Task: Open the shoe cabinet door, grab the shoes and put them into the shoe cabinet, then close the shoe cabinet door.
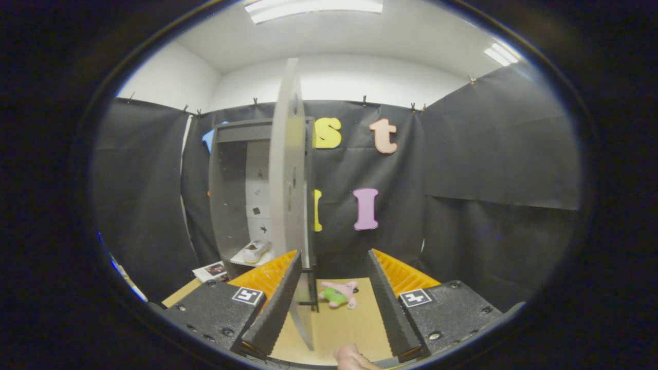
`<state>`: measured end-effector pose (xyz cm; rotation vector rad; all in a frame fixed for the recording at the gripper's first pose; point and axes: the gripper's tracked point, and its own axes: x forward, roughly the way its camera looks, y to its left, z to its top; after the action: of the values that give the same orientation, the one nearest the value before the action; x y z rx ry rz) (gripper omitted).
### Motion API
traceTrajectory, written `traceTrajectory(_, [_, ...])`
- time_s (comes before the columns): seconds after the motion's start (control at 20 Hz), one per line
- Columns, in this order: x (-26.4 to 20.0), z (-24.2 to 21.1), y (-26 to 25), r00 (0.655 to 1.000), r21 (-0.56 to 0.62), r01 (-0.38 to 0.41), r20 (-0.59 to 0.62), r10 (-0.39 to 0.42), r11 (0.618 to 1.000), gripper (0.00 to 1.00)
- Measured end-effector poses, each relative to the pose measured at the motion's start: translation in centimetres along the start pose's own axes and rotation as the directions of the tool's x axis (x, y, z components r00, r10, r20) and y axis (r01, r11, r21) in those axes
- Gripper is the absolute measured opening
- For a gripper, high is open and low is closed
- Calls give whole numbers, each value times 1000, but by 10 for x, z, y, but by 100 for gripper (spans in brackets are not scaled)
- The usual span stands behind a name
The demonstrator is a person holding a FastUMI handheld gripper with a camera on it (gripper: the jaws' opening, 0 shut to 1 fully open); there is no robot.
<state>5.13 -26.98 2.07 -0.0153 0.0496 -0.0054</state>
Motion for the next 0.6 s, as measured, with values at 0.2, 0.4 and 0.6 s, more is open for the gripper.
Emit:
traceTrajectory(0.2, [42,-33,-24,997,13,-3,-78,4,1000,82])
traceTrajectory(0.4, [81,-67,-14,985,12,-89,-149,90,996,82])
traceTrajectory(0.6, [106,-78,8,972,34,-192,-128,195,981,78])
